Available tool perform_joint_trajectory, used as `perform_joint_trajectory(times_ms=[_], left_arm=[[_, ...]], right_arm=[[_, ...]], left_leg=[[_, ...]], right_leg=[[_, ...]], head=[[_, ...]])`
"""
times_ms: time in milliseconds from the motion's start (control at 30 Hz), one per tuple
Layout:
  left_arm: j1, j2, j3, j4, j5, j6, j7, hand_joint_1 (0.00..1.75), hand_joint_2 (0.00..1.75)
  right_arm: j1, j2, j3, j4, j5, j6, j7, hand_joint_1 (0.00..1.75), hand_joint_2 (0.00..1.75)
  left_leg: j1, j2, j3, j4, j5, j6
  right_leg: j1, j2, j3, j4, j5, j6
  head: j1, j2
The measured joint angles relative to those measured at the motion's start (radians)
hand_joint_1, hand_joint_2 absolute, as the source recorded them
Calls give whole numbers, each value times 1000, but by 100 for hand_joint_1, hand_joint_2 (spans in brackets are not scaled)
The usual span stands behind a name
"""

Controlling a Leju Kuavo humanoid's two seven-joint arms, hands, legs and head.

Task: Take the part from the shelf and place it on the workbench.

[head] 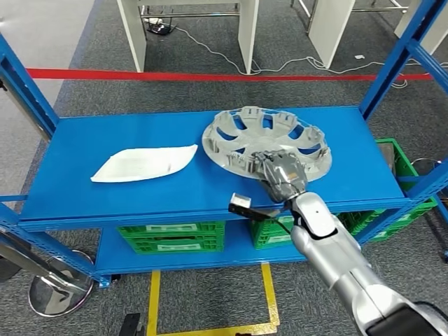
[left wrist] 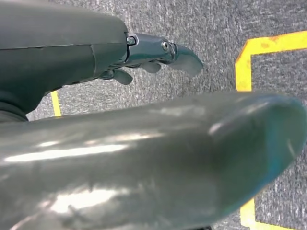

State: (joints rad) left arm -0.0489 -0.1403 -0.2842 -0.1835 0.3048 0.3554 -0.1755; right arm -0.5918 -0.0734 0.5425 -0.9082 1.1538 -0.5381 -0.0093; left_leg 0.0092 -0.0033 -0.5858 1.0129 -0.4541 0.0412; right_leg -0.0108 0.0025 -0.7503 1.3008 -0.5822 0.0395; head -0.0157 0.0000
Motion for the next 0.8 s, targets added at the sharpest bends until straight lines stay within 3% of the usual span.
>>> perform_joint_trajectory(times_ms=[33, 100, 167, 267, 333, 400, 467, 500, 533, 567, 633, 667, 700, 800], left_arm=[[1, 2, 0, 0, -1, 1, 0, 0, 0], [1, 4, 0, 0, -3, 4, 0, 0, 0], [0, 6, 0, 0, -5, 4, 0, 0, 0], [0, 10, 0, 0, -9, 9, 0, 0, 0], [0, 12, -1, 0, -10, 13, 0, 0, 0], [-1, 15, -2, 0, -12, 14, 0, 0, 0], [0, 19, -3, 0, -13, 16, 0, 0, 0], [1, 20, -4, 0, -14, 17, 0, 0, 0], [2, 22, -5, 0, -14, 19, 0, 0, 0], [2, 23, -6, 0, -14, 21, 0, 0, 0], [2, 27, -8, 0, -16, 25, 0, 0, 0], [1, 28, -8, 0, -17, 27, 0, 0, 0], [1, 30, -8, 0, -18, 29, 0, 0, 0], [0, 33, -9, 1, -20, 31, 1, 0, 0]], right_arm=[[18, -4, -8, -27, 12, -3, -1, 175, 175], [41, -9, -23, -76, 29, -8, -2, 175, 175], [54, -12, -36, -116, 36, -13, -1, 175, 175], [76, -15, -50, -159, 53, -28, -2, 175, 175], [93, -17, -61, -186, 69, -39, -5, 175, 175], [108, -17, -71, -216, 82, -56, -10, 175, 175], [130, -17, -83, -245, 95, -76, -17, 175, 175], [143, -17, -89, -259, 101, -85, -19, 175, 175], [156, -17, -94, -274, 105, -93, -22, 175, 175], [167, -17, -98, -289, 108, -100, -25, 175, 175], [181, -17, -106, -319, 111, -116, -33, 175, 175], [186, -17, -110, -333, 112, -127, -38, 175, 175], [190, -17, -114, -346, 114, -137, -44, 175, 175], [213, -16, -128, -390, 123, -149, -77, 175, 175]], left_leg=[[0, -2, 1, 1, -1, 0], [0, -5, 5, 3, -7, -5], [-4, -6, 5, 8, -13, -14], [-7, -6, 3, 10, -14, -26], [-6, -5, -2, 29, -32, -37], [-3, -3, -42, 120, -85, -47], [-2, -3, -106, 255, -140, -52], [-2, -3, -126, 294, -145, -52], [-2, -2, -129, 295, -130, -51], [-2, -2, -114, 256, -96, -48], [-5, -2, -56, 122, -20, -35], [-8, -2, -32, 66, 1, -29], [-10, -2, -18, 32, 7, -25], [-9, -4, -9, 5, 2, -16]], right_leg=[[0, 0, 4, -15, 20, -1], [0, -2, 60, -142, 91, -6], [2, -2, 121, -257, 129, -11], [4, 0, 137, -281, 126, -23], [1, -1, 140, -284, 126, -35], [-2, -2, 143, -286, 126, -44], [-1, -2, 144, -286, 124, -48], [0, -2, 145, -286, 123, -49], [1, -1, 147, -285, 122, -50], [1, 1, 149, -285, 121, -49], [3, 3, 154, -285, 118, -47], [5, 4, 155, -285, 117, -44], [6, 5, 153, -284, 117, -41], [6, 3, 148, -286, 116, -24]], head=[[0, 0], [0, 0], [0, 0], [0, 0], [-2, 0], [-7, 0], [-9, 0], [-9, 0], [-9, 0], [-9, 0], [-9, 0], [-9, 0], [-8, 0], [-8, 0]])
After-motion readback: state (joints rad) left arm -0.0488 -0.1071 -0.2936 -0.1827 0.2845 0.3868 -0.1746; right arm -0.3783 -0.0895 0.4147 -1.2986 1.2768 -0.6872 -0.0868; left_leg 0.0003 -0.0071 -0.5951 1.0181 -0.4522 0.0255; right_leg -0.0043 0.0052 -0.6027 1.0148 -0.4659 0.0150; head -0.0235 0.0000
